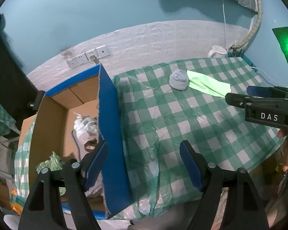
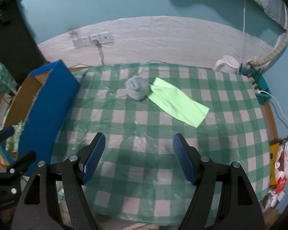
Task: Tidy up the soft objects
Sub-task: 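Move both tools back toward the grey beanie and lime-green cloth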
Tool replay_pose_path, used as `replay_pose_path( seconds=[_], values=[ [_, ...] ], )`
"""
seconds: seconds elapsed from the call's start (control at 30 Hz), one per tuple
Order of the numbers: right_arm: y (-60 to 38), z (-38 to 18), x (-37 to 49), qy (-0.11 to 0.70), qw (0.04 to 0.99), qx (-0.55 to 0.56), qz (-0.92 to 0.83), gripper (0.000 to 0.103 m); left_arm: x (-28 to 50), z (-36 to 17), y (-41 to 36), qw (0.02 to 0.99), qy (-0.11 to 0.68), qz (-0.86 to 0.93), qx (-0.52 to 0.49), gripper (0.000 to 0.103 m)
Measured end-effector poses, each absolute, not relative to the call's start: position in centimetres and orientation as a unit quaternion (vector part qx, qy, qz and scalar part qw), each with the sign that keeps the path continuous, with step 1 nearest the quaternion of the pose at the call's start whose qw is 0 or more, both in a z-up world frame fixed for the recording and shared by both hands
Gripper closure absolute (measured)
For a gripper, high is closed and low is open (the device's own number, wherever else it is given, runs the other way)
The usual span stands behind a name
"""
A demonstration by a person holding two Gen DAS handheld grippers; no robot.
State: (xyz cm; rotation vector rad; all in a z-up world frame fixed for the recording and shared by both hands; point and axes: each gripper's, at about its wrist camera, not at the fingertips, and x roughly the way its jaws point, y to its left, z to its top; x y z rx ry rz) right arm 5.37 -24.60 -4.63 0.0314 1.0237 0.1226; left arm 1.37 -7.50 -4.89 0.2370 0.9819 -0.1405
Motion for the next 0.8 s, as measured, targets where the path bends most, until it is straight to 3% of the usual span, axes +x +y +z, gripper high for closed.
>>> replay_pose_path(
  seconds=[0.8],
  values=[
    [-28.7, -9.3, 12.3, 0.500, 0.864, -0.021, 0.057, 0.029, 8.3, -10.6, -12.2, 0.848, 0.514, -0.084, 0.101, 0.025]
  ],
)
